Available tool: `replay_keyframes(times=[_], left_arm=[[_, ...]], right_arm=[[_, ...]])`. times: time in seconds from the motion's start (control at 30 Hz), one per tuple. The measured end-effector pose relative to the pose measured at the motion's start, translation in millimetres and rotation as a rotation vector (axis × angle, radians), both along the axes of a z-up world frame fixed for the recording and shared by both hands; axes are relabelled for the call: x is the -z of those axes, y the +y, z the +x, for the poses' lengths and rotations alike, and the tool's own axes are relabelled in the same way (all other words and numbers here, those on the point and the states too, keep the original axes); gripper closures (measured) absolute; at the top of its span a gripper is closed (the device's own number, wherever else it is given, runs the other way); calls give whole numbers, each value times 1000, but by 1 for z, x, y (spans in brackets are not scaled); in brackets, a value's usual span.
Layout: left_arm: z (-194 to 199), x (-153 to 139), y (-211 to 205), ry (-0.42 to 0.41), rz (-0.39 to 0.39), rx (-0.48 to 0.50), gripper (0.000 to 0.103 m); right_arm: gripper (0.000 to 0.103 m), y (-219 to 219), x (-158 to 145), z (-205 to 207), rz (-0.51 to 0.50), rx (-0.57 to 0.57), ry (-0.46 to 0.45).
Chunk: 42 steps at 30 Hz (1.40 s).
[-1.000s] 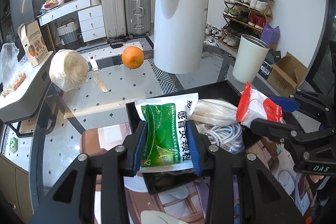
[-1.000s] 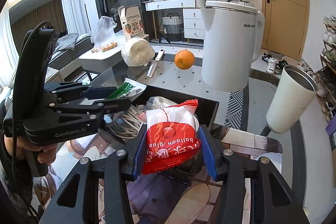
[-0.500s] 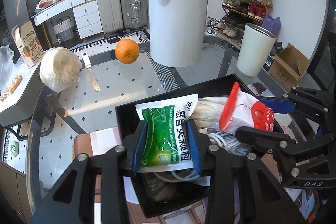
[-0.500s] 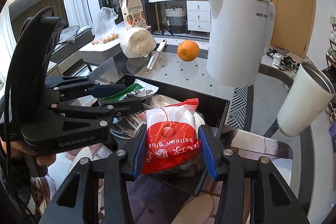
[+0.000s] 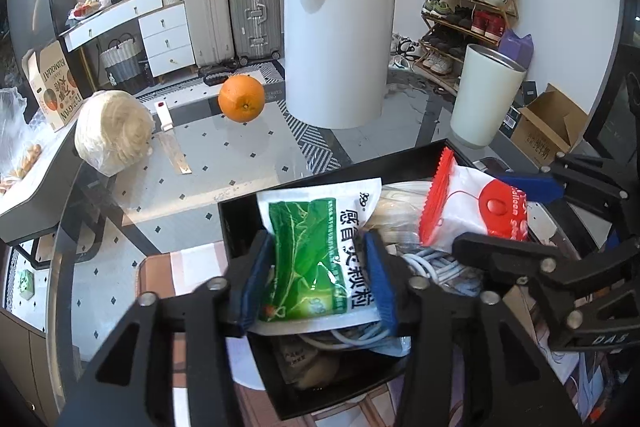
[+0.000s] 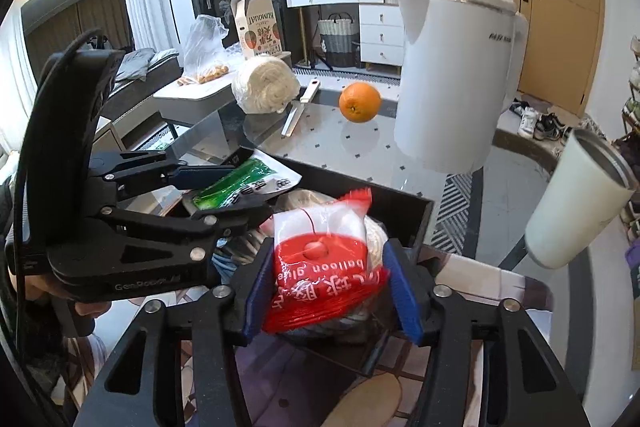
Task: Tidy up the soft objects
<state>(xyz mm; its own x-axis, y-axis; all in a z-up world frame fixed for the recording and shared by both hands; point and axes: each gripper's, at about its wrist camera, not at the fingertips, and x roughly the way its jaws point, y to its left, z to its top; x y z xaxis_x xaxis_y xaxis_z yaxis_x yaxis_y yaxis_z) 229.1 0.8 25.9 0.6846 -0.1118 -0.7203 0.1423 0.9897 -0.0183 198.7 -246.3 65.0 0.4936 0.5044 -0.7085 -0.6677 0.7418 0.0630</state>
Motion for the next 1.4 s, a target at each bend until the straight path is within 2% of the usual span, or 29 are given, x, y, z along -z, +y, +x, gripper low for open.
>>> replay_keyframes(times=[0.1,0.2,0.27,0.33,0.4,0.53,0.6,0.77,0.93,1.23,1.4], left_arm=[[-7,-2,1,-4,-9,7,43],[-16,-7,1,-19,-15,16,33],[-23,-9,0,-30,-15,23,17],[-27,-11,0,-53,-1,9,16],[-32,-12,1,-63,-6,11,14],[-42,-12,6,-92,-6,-2,4],[-51,-13,10,-123,-26,-6,0],[-71,-12,18,-179,-58,-42,0],[-90,-10,18,-239,-55,-60,0],[-112,3,23,-283,-90,-110,0],[-121,10,19,-308,-59,-129,0]], right_arm=[[35,-6,-6,-5,3,7,-17],[33,-11,-7,-12,2,1,-29],[29,-12,-7,-16,-7,2,-34],[20,-13,-7,-21,-10,2,-39],[16,-14,-7,-25,-6,-6,-42],[2,-19,-8,-32,9,5,-69],[1,-22,-8,-36,32,18,-85],[1,-29,-5,-47,75,33,-97],[1,-31,-6,-61,101,53,-139],[1,-39,1,-83,139,70,-167],[1,-40,8,-91,154,66,-172]])
